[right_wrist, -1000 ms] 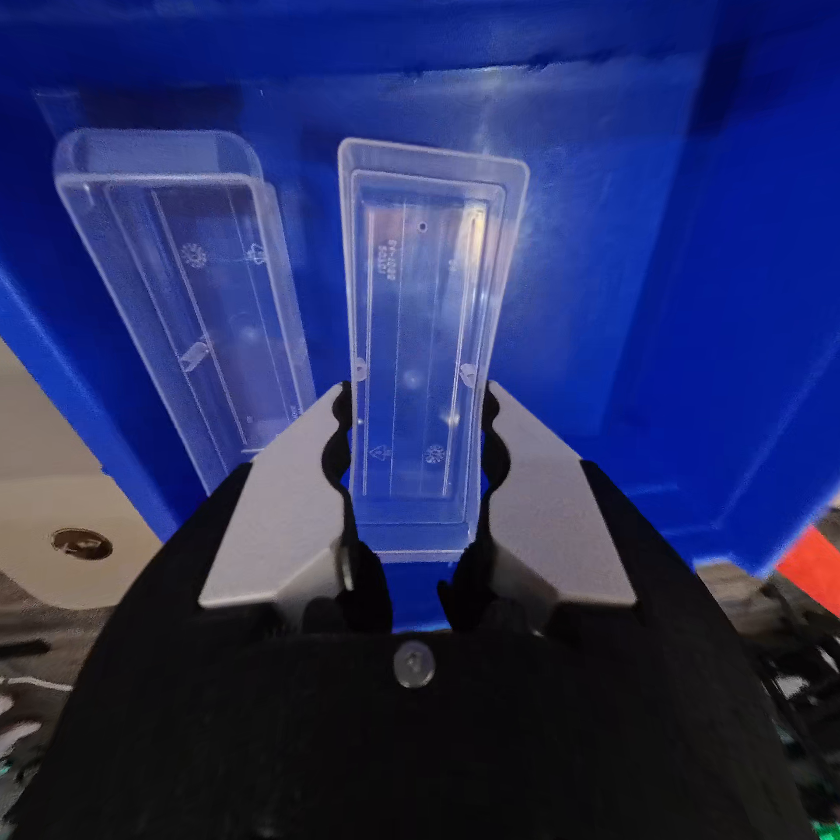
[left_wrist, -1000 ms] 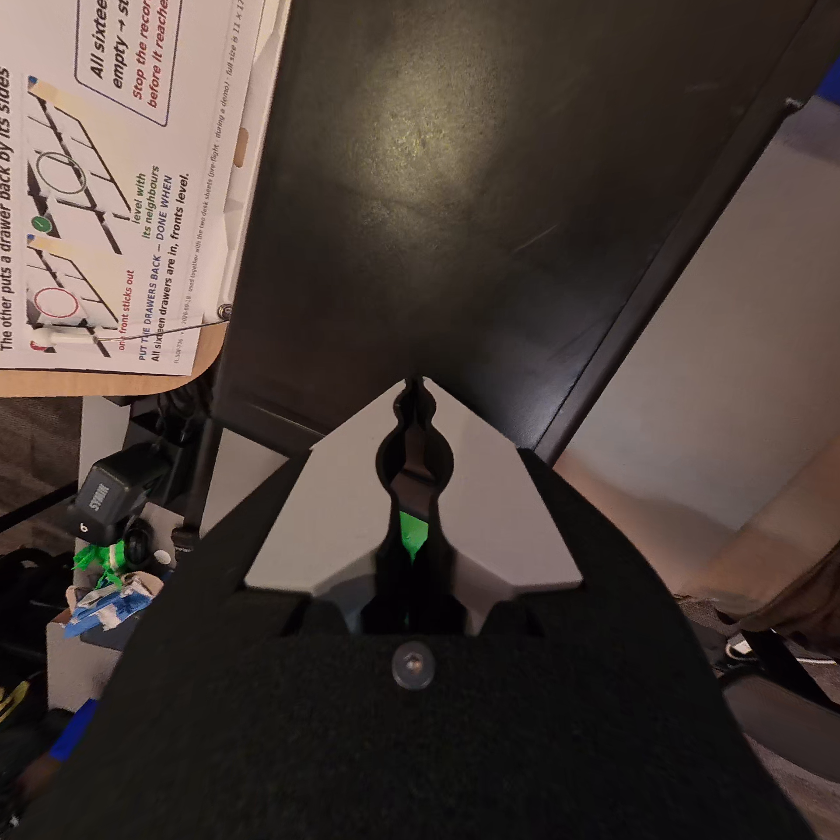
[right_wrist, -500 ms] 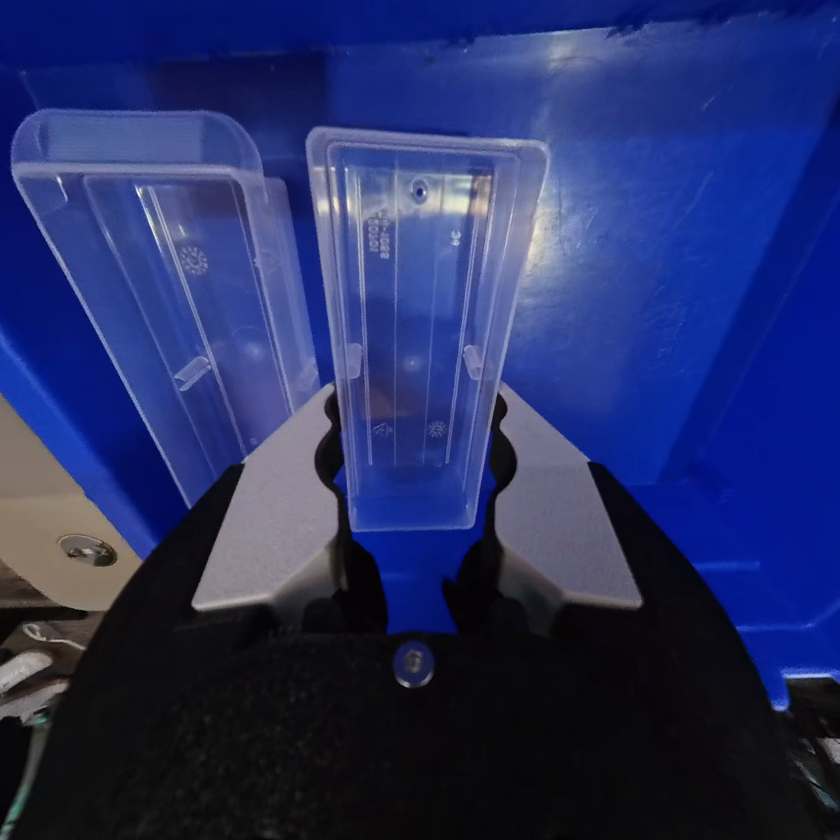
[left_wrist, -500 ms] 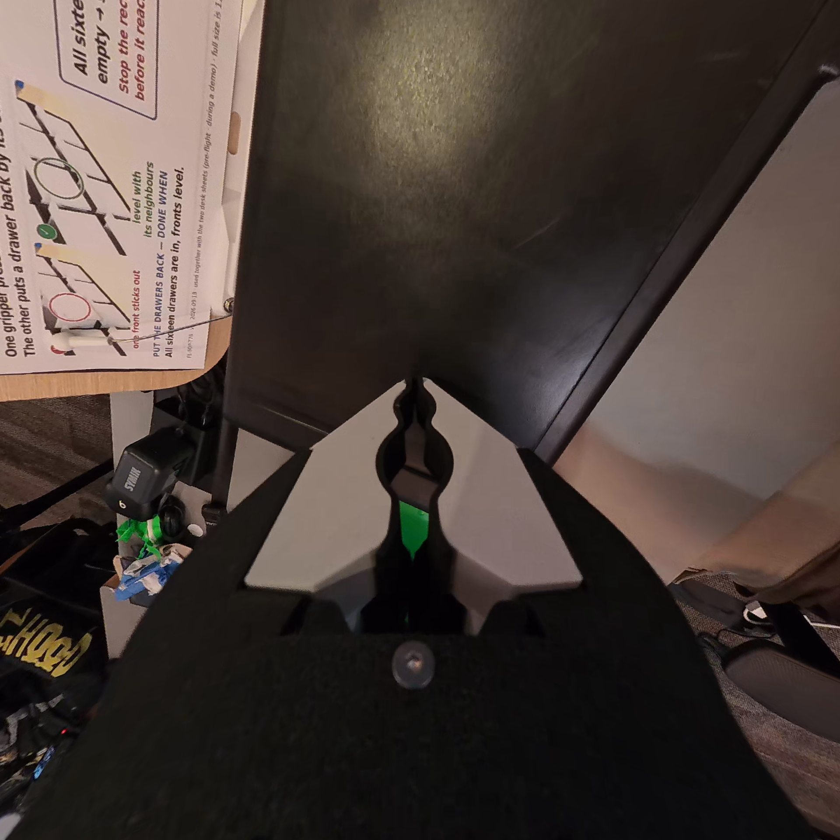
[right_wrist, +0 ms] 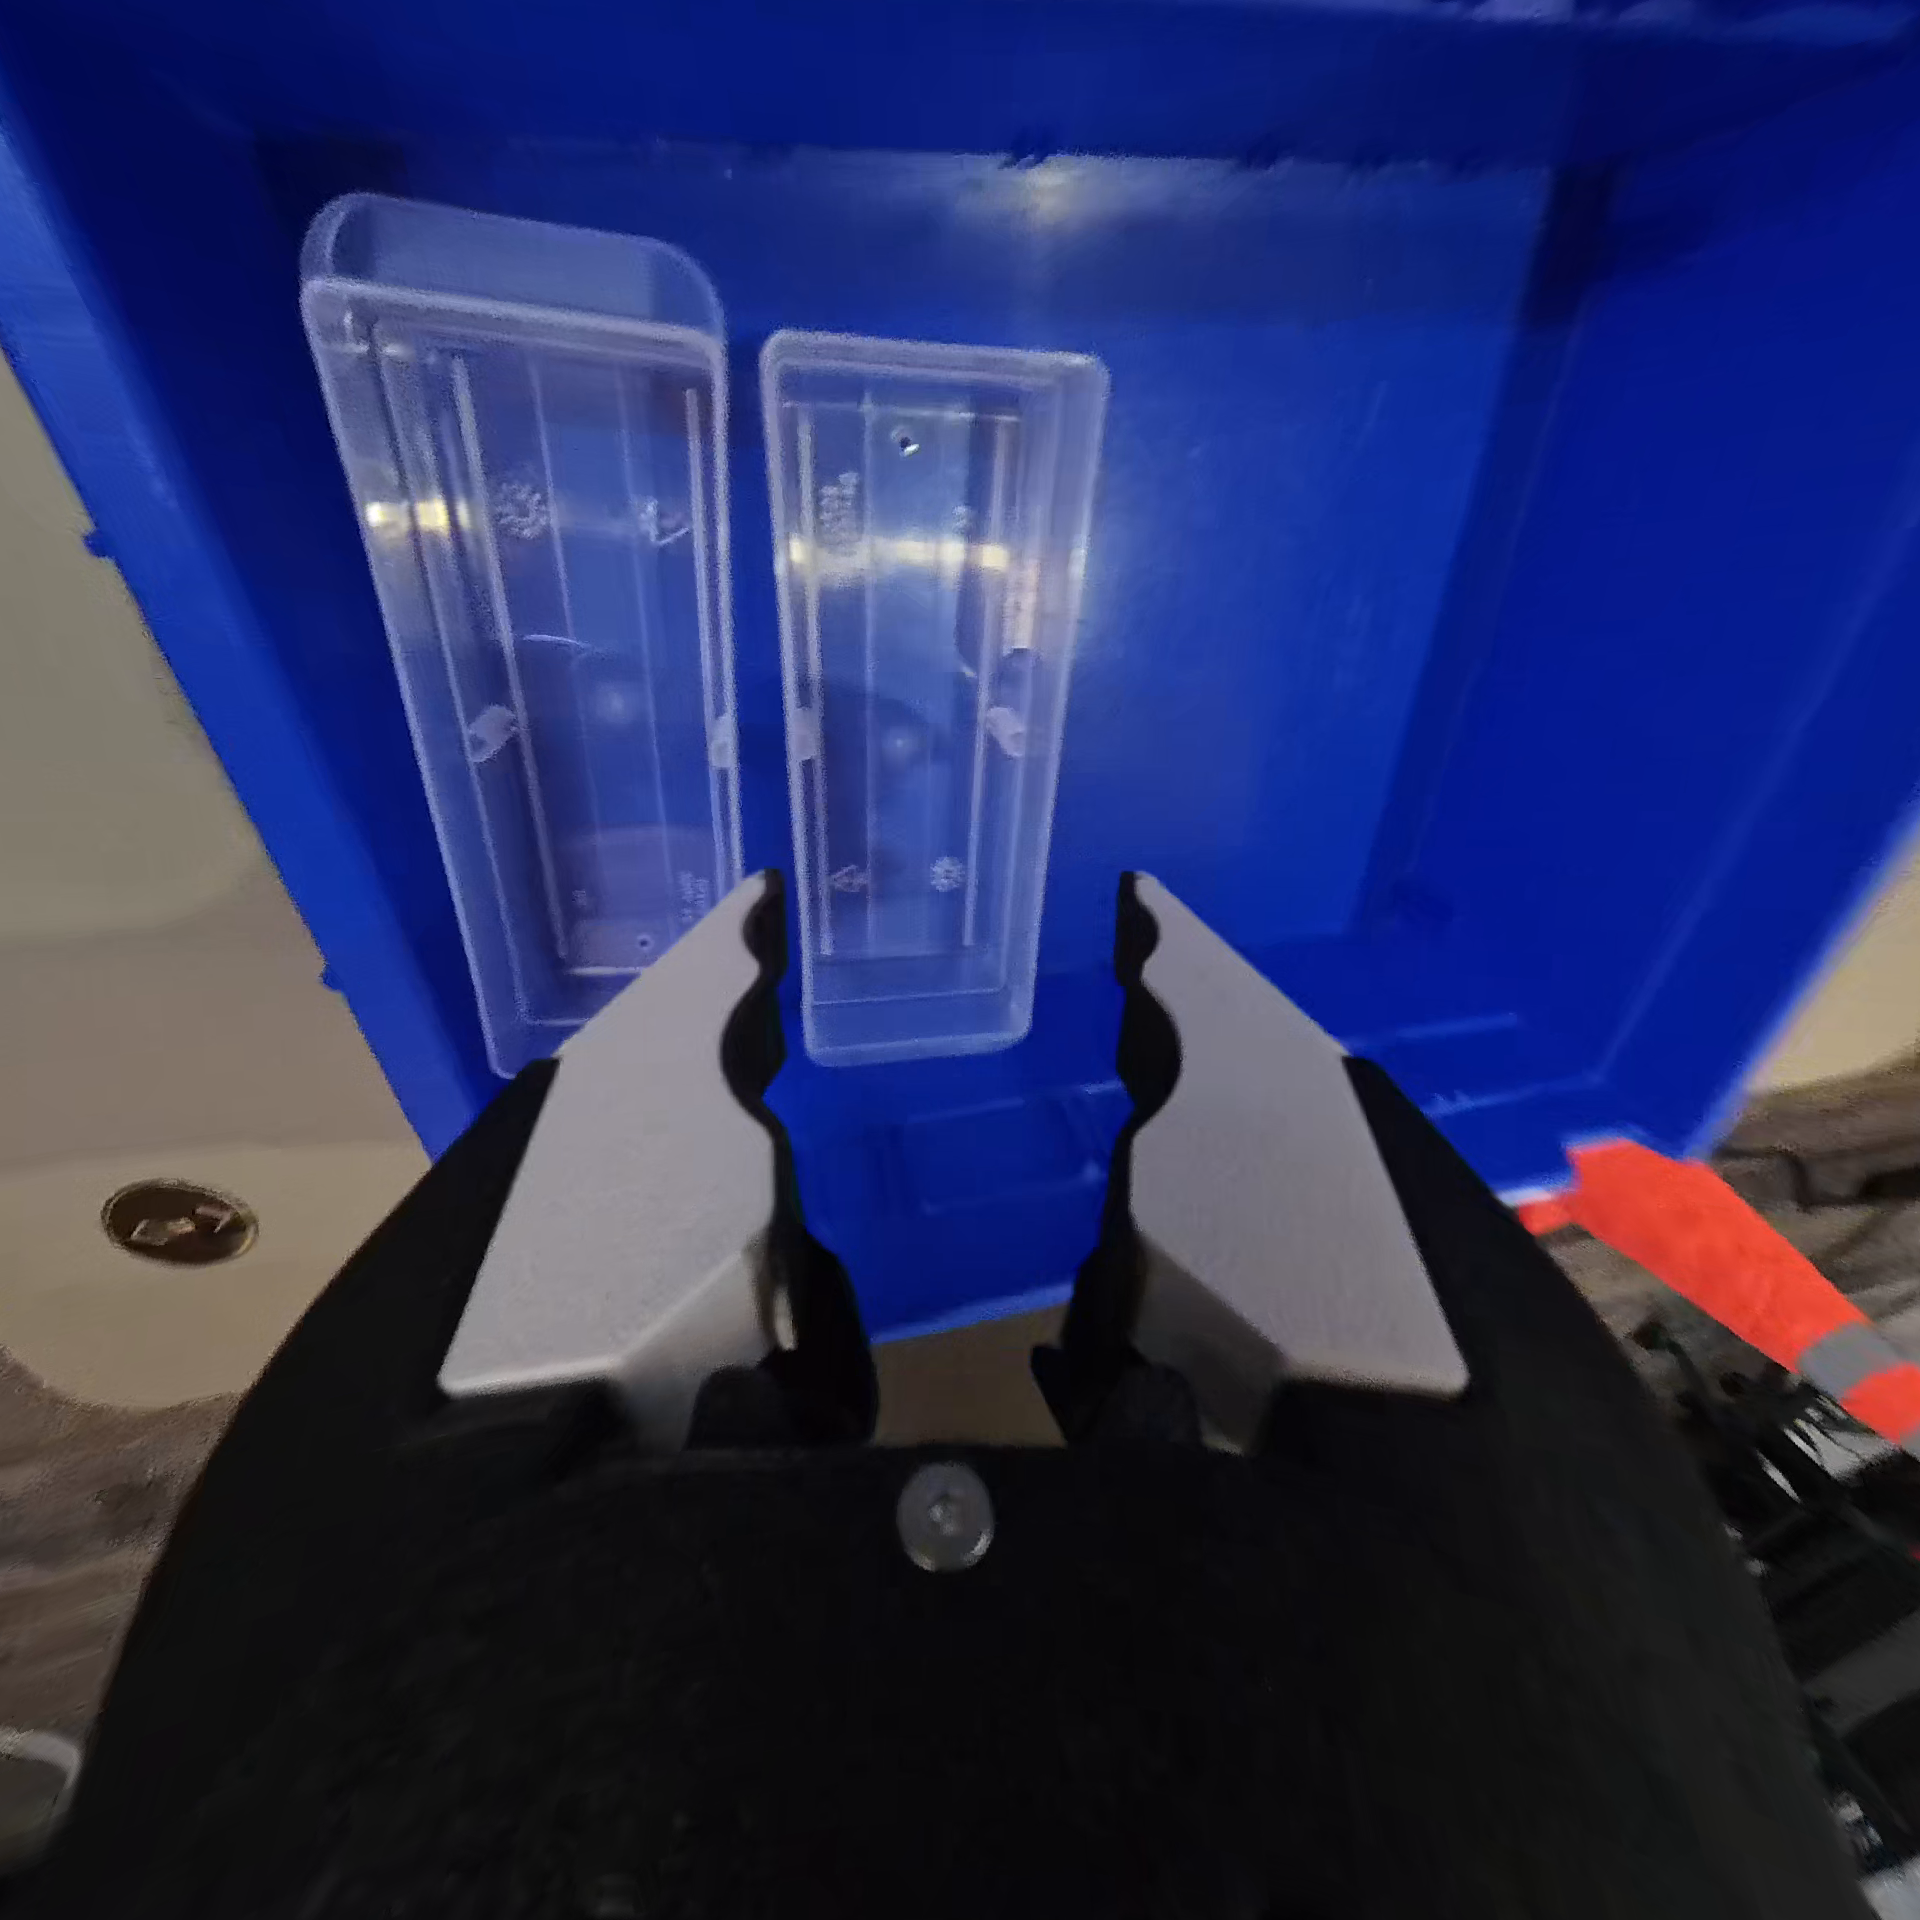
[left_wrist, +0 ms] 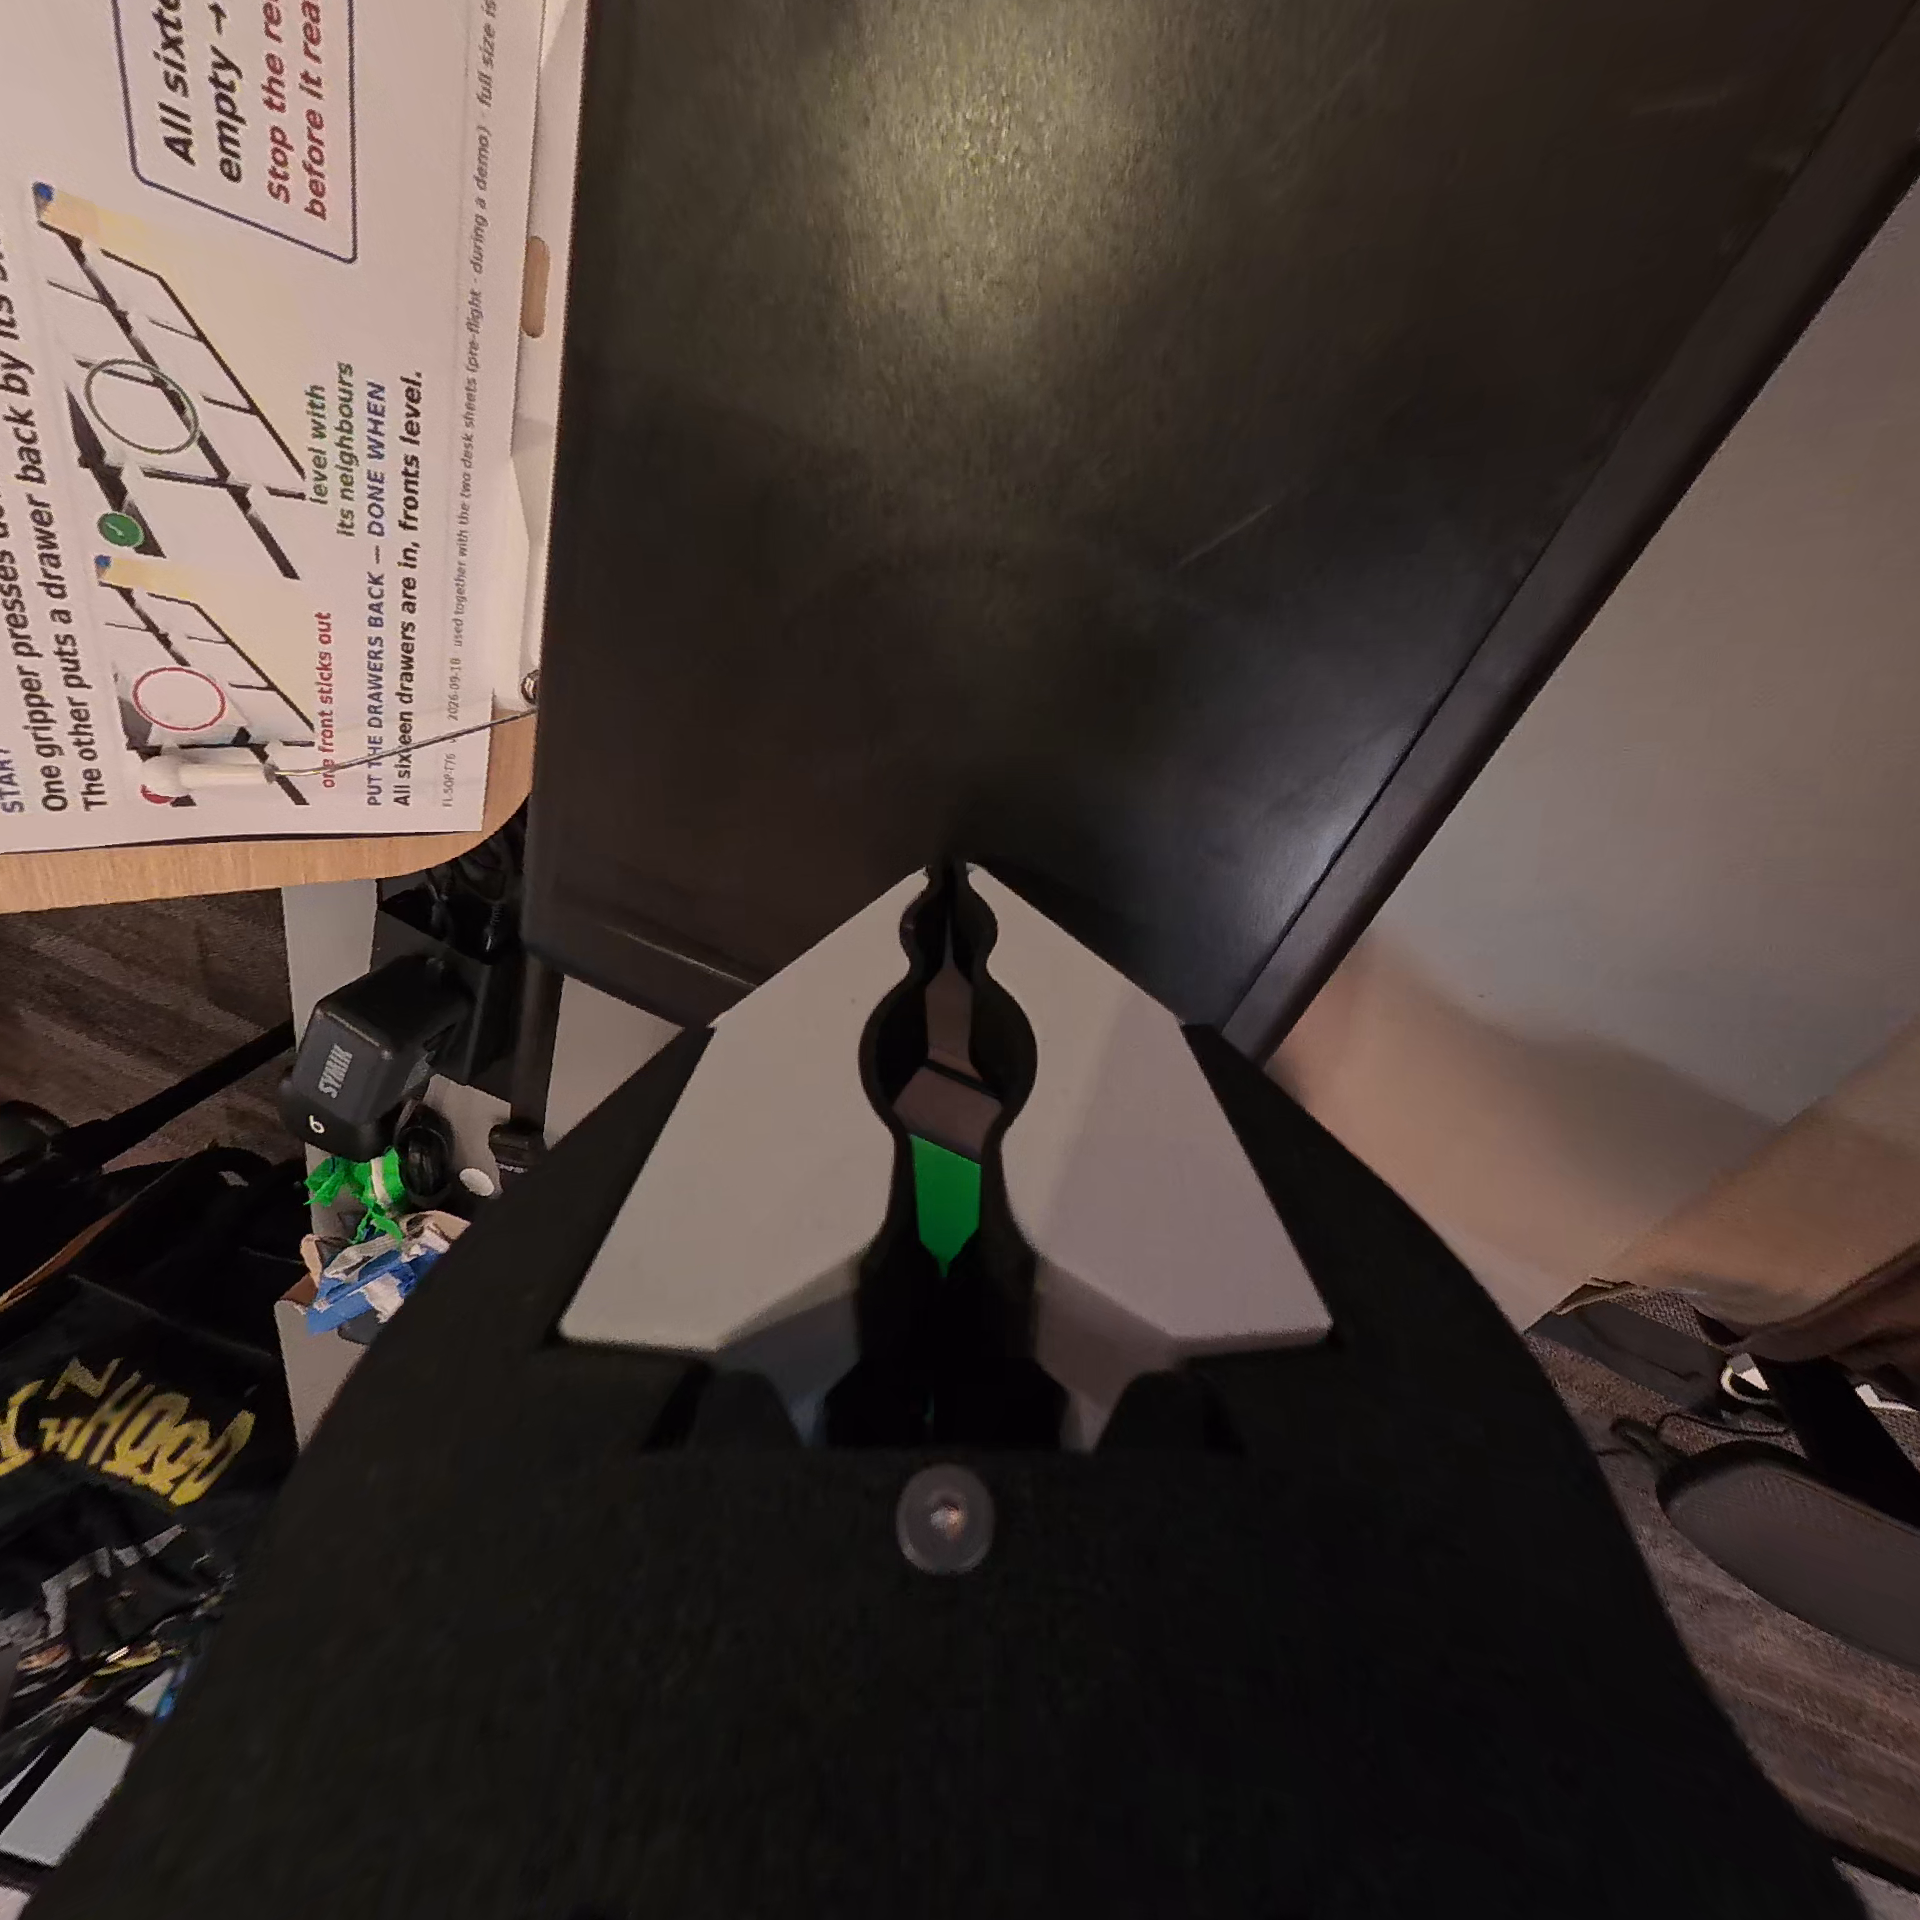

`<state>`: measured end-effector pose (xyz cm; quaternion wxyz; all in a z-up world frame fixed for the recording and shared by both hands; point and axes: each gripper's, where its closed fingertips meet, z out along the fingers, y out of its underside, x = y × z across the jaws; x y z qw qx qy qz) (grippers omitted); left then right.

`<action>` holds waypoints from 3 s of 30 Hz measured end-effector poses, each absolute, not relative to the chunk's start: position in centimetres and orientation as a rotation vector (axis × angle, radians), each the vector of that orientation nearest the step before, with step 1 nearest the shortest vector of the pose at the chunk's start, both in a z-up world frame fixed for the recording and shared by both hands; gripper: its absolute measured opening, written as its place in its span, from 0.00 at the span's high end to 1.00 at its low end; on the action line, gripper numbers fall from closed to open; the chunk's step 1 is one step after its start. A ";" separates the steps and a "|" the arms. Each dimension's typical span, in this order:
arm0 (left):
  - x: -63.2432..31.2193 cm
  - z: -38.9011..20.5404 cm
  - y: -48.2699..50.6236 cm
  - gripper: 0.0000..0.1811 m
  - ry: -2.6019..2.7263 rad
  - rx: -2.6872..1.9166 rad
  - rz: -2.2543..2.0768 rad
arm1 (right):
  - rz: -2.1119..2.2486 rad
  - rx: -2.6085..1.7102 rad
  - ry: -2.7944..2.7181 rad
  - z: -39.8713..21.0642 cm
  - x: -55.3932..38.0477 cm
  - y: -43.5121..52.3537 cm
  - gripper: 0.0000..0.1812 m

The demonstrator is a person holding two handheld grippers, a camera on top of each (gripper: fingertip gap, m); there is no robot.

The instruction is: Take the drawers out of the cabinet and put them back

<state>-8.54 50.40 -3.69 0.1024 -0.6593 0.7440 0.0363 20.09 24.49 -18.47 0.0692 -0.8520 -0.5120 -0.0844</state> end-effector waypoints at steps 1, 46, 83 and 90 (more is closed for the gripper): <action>-8.5 -3.7 50.4 1.00 2.197 -1.946 0.113 | -0.311 -2.528 -1.491 -17.3 20.0 25.3 0.67; -8.5 -3.7 50.4 1.00 2.208 -1.882 0.117 | -1.605 -1.185 -0.672 -5.3 -2.8 41.3 0.92; -8.5 -3.7 50.4 1.00 2.185 -1.931 0.068 | -1.632 -1.046 -0.616 -3.9 -8.2 28.6 0.99; -8.5 -3.7 50.4 1.00 2.184 -1.917 0.074 | -1.655 -0.971 -0.681 -2.8 -9.6 29.0 0.99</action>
